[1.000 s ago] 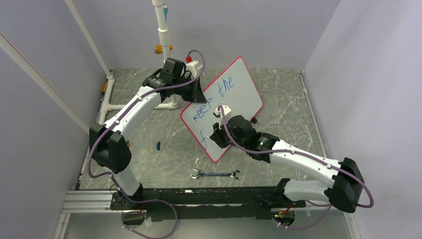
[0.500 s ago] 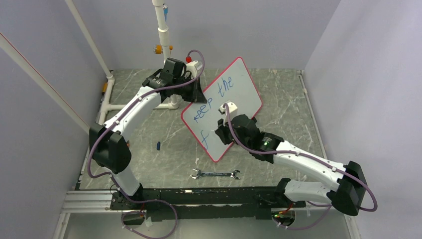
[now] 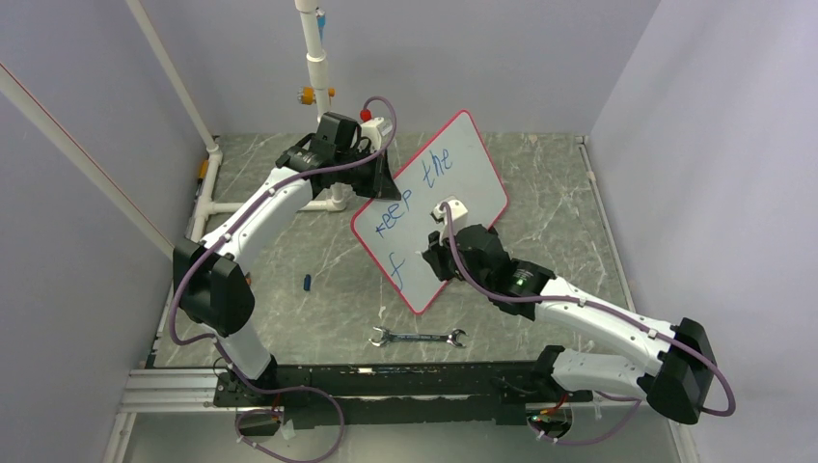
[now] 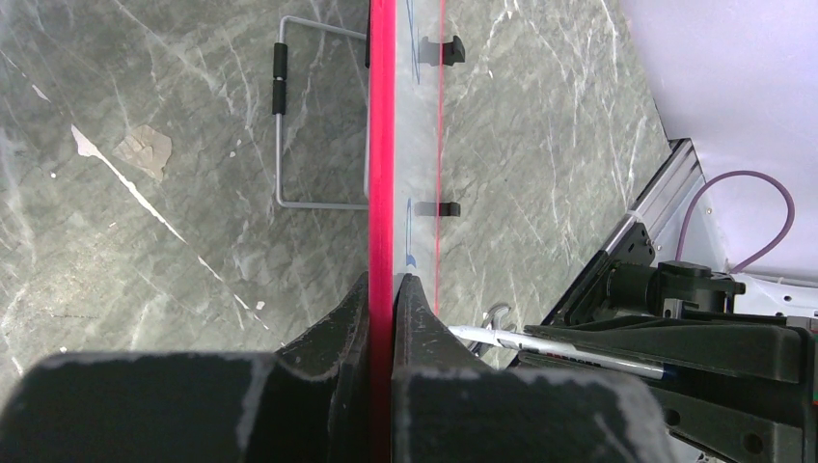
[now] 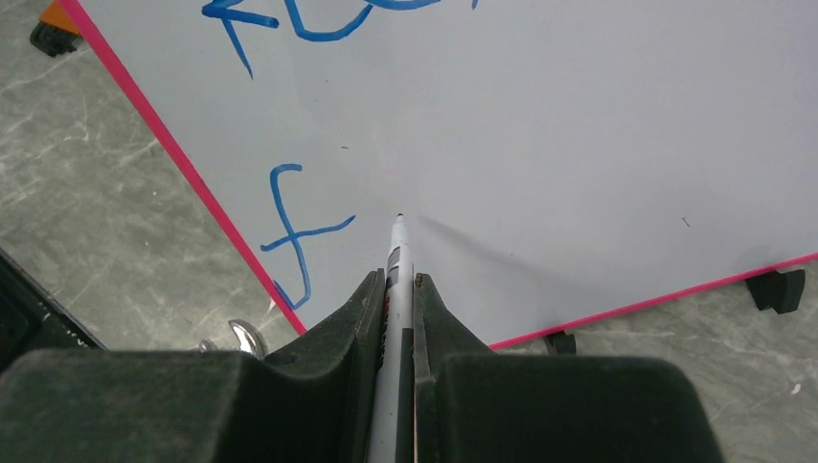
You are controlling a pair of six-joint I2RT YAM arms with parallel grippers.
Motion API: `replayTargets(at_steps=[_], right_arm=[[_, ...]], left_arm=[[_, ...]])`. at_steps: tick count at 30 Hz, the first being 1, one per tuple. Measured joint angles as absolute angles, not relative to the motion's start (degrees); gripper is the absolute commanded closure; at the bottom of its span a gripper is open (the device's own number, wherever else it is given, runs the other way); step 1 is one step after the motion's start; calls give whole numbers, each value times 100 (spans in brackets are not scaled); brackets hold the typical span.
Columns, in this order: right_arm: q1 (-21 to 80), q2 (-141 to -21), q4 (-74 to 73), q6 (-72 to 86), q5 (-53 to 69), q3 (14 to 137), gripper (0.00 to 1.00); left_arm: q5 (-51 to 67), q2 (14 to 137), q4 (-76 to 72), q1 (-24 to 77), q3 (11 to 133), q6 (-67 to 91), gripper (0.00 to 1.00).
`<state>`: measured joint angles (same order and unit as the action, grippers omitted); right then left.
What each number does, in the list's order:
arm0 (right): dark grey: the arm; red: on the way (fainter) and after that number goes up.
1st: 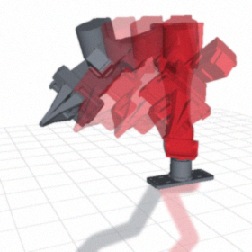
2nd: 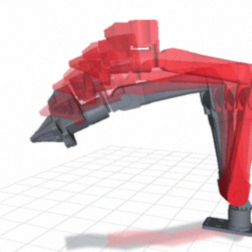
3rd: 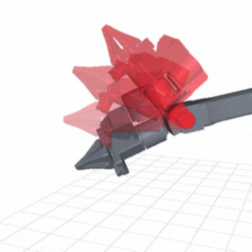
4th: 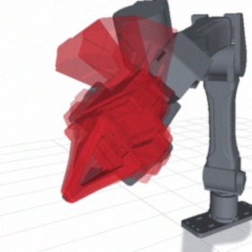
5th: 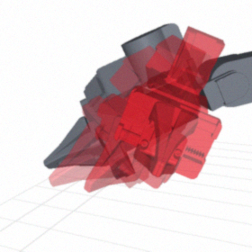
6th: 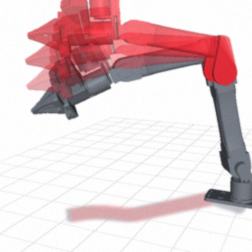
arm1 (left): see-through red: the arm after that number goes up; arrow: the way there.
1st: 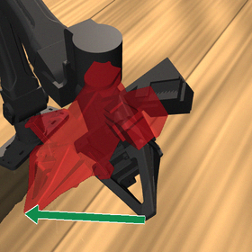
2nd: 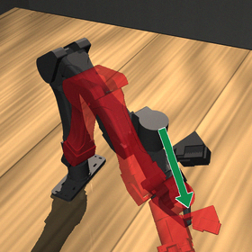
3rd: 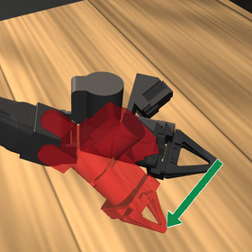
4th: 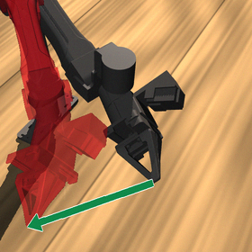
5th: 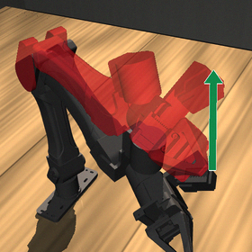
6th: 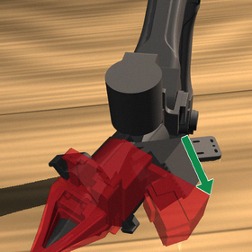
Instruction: Write a sentence on the whiteboard
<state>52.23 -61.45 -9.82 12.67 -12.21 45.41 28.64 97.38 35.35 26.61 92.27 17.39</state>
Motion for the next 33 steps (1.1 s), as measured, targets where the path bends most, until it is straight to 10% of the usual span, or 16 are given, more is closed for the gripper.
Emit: replayTargets(at_steps=[33], right_arm=[[5072, -6532, -692, 1278, -941, 4536, 100]], left_arm=[[2829, 9736, 3535, 2652, 9225, 1732, 100]])
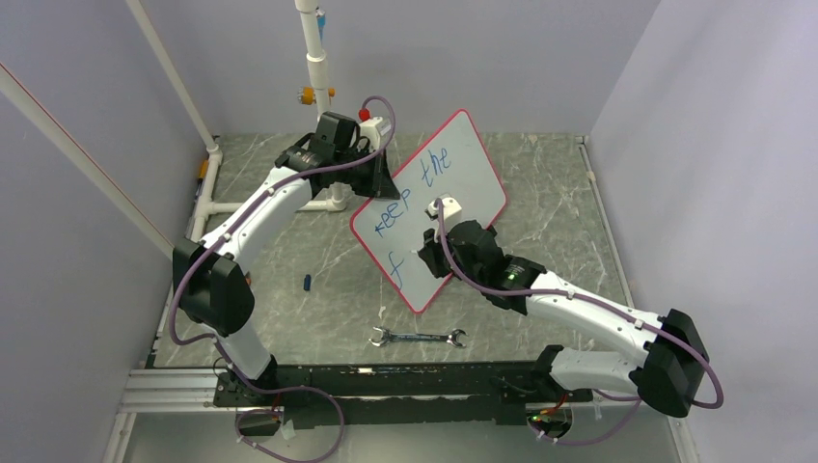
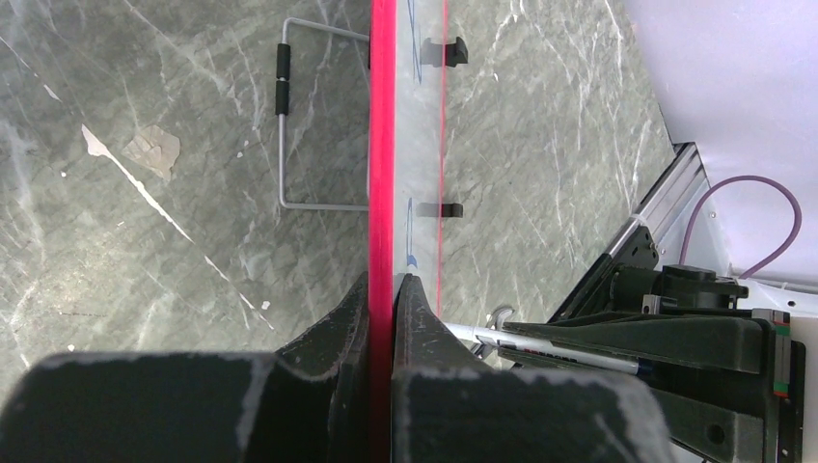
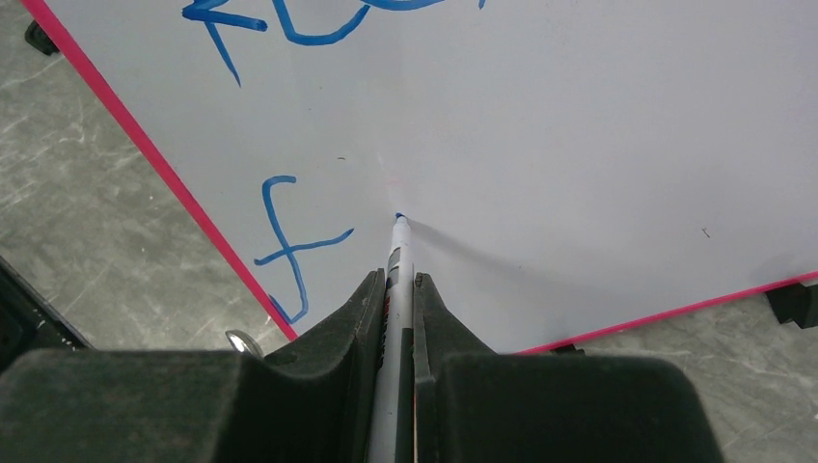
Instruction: Write a sentence on the whiteboard
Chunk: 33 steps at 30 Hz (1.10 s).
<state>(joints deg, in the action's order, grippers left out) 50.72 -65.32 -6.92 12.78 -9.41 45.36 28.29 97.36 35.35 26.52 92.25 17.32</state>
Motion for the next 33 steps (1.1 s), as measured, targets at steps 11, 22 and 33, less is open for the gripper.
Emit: replayTargets(at_steps=[11, 22, 33], right_arm=[[5022, -6532, -690, 1170, -720, 4539, 100], [5013, -6493, -703, 1192, -381, 4525, 100], [5028, -6410, -685, 1262, -172, 4344, 100]], left_arm=[[2823, 9734, 3538, 2644, 9225, 1730, 100], [2821, 9734, 3538, 2644, 9225, 1730, 100], [2821, 9734, 3538, 2644, 9225, 1728, 100]])
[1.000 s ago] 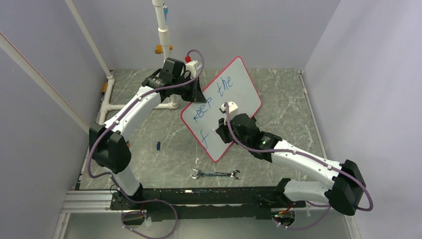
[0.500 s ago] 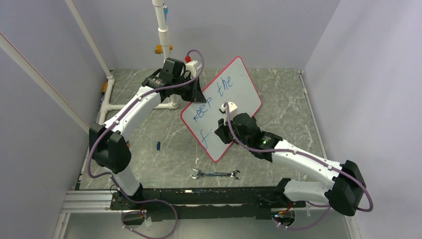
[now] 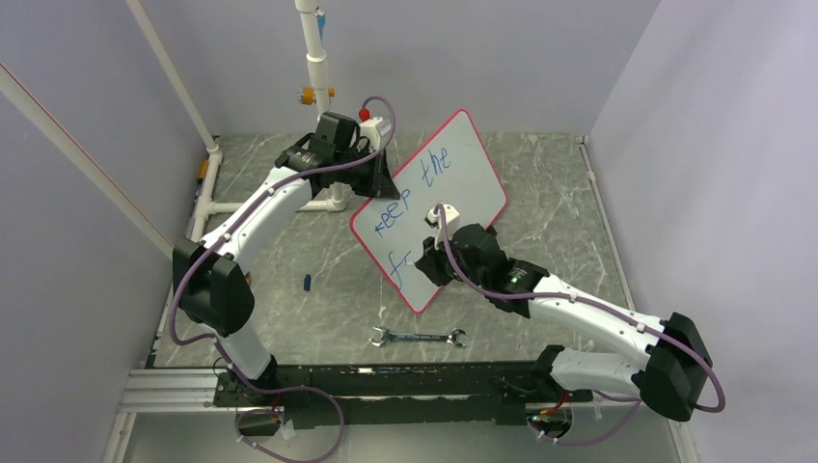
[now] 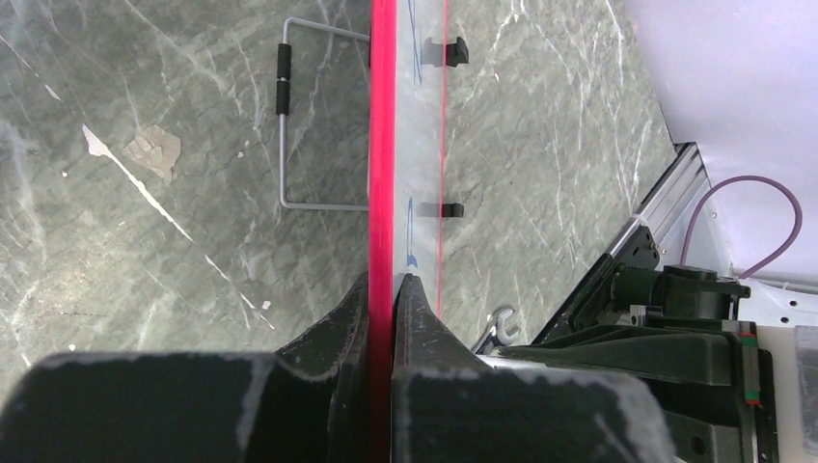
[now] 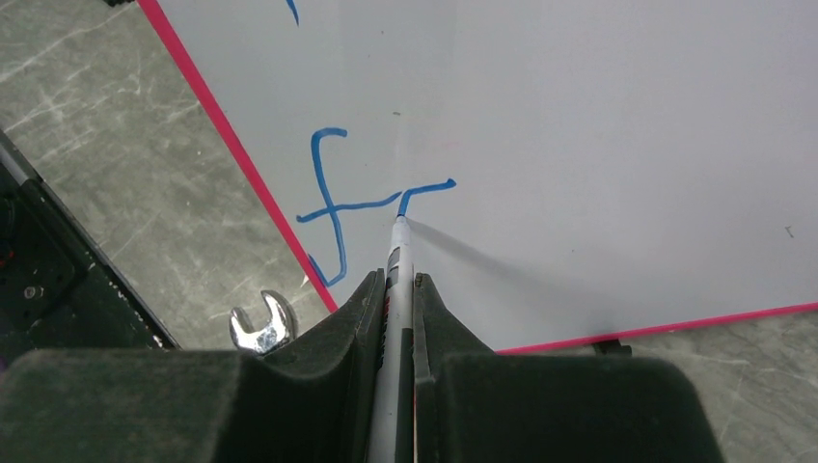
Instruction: Write a sentence on the whiteboard
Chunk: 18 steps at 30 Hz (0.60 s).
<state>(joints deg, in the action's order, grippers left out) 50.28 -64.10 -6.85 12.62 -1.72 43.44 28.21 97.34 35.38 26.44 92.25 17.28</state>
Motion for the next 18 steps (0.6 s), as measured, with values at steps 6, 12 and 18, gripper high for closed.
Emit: replayTargets(at_steps=[6, 12, 18], right_arm=[[5035, -6335, -727, 1315, -119, 4169, 100], [5063, -6381, -742, 1402, -296, 4187, 100], [5081, -6641, -792, 1413, -462, 4462, 100]], left_arm=[[2821, 9734, 3535, 2644, 9225, 1726, 100], [2823, 9734, 3535, 2644, 9225, 1704, 100], [2814, 9730, 3470, 2644, 9225, 1662, 100]])
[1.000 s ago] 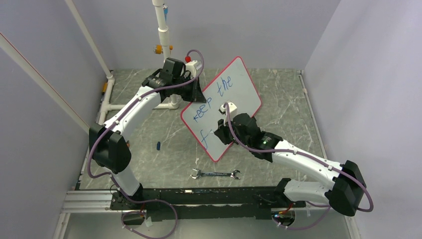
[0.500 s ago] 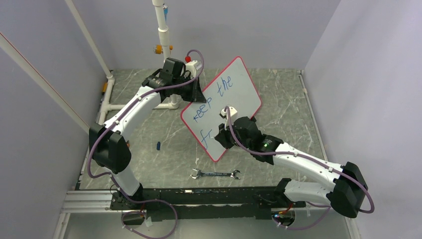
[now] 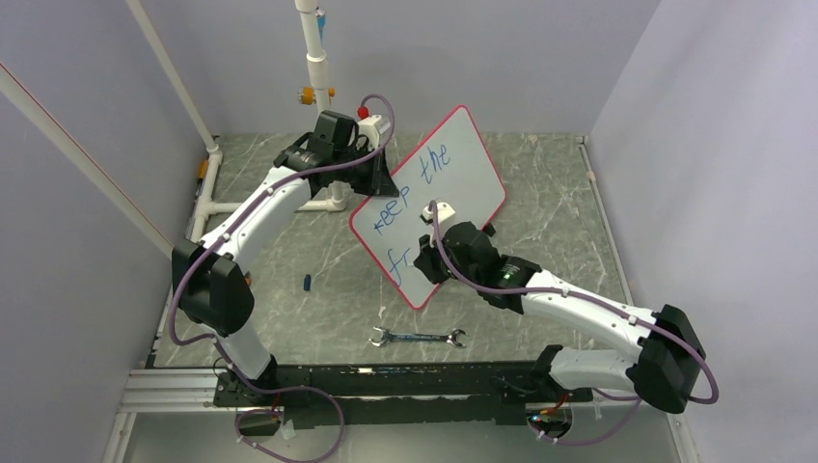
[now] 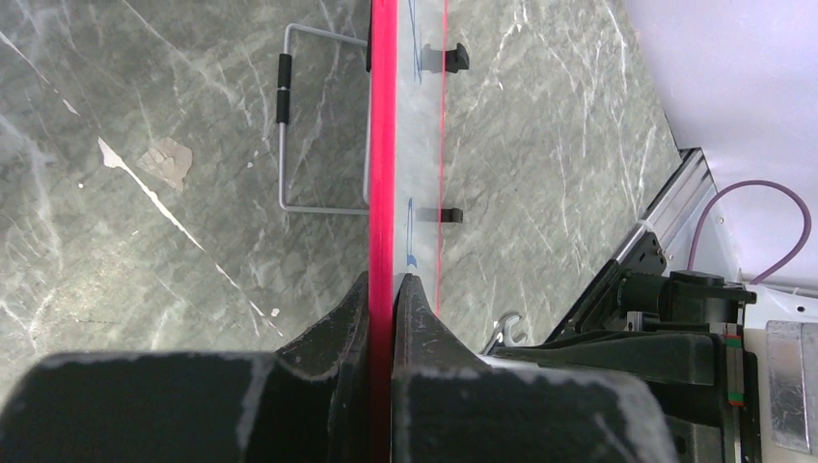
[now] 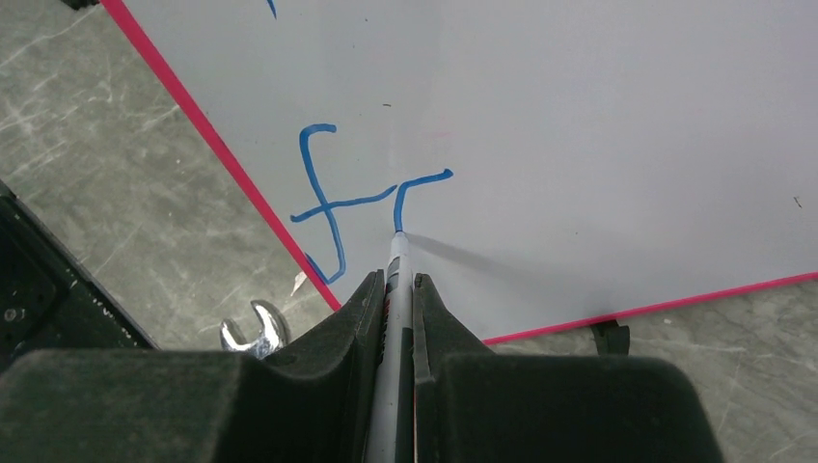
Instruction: Write a sentence on the whiteboard
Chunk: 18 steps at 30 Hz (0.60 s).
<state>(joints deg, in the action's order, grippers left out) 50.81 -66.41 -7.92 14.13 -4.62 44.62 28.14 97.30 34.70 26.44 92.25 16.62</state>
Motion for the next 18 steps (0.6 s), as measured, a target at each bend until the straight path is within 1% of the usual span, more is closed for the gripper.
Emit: replayTargets(at_steps=[9, 18], right_arm=[[5076, -6930, -1070, 1321, -819, 4908, 100], [5074, -6965, -1081, 1286, -943, 5000, 100]], left_arm=[[2742, 9721, 3437, 2628, 9225, 1702, 100], [2722, 9721, 3444, 2628, 9225, 1723, 100]])
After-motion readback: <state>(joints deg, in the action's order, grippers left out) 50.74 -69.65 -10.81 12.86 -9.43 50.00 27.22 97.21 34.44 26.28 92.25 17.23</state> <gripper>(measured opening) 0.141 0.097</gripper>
